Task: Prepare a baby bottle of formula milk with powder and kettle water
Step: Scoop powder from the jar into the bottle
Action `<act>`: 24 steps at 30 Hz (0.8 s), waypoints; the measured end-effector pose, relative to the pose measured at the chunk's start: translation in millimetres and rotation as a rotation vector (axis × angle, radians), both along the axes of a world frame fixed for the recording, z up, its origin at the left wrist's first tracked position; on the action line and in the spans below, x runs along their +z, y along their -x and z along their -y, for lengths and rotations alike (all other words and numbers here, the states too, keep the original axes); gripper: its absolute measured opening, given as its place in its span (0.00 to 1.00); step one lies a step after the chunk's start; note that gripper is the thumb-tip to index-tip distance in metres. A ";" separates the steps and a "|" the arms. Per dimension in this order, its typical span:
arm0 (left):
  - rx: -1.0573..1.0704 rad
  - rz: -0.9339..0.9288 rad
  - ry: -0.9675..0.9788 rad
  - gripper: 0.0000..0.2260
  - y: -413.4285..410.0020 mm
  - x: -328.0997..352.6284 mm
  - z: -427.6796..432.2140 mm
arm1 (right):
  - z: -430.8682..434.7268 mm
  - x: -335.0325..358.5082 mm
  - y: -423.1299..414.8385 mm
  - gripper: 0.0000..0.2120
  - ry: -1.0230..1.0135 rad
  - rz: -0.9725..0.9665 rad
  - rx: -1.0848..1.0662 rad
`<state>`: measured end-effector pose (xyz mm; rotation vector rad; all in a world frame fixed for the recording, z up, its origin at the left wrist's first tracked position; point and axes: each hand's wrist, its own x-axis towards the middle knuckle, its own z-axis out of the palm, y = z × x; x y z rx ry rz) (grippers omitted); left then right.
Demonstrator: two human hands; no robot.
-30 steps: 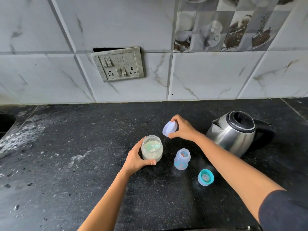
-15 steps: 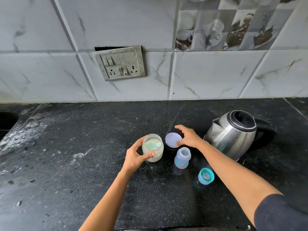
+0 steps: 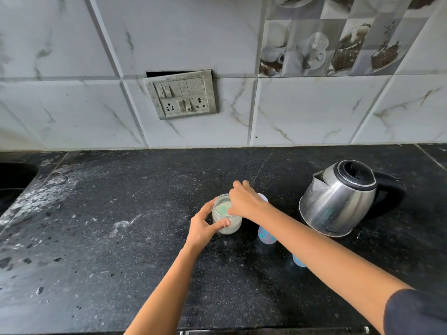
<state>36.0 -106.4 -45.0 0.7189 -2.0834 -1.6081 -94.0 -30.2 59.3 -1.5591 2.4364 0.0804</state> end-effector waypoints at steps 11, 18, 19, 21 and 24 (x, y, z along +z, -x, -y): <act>-0.006 -0.037 -0.016 0.30 -0.6 0.8 -1.1 | 3.6 -3.7 0.9 0.11 0.207 -0.205 -0.049; 0.006 -0.024 -0.037 0.29 -0.7 -2.4 -1.1 | 10.3 -6.5 -15.9 0.08 0.081 -0.167 -0.096; 0.005 -0.021 -0.036 0.29 -0.8 -2.6 -1.0 | 12.0 -7.4 -18.3 0.07 0.070 -0.116 -0.134; -0.002 -0.017 -0.026 0.30 -0.6 -2.7 -0.3 | 14.4 -10.7 -17.9 0.06 0.087 0.029 -0.228; -0.008 -0.015 -0.016 0.29 -0.6 -2.2 -0.1 | 11.4 -8.7 -10.4 0.12 0.166 0.295 -0.366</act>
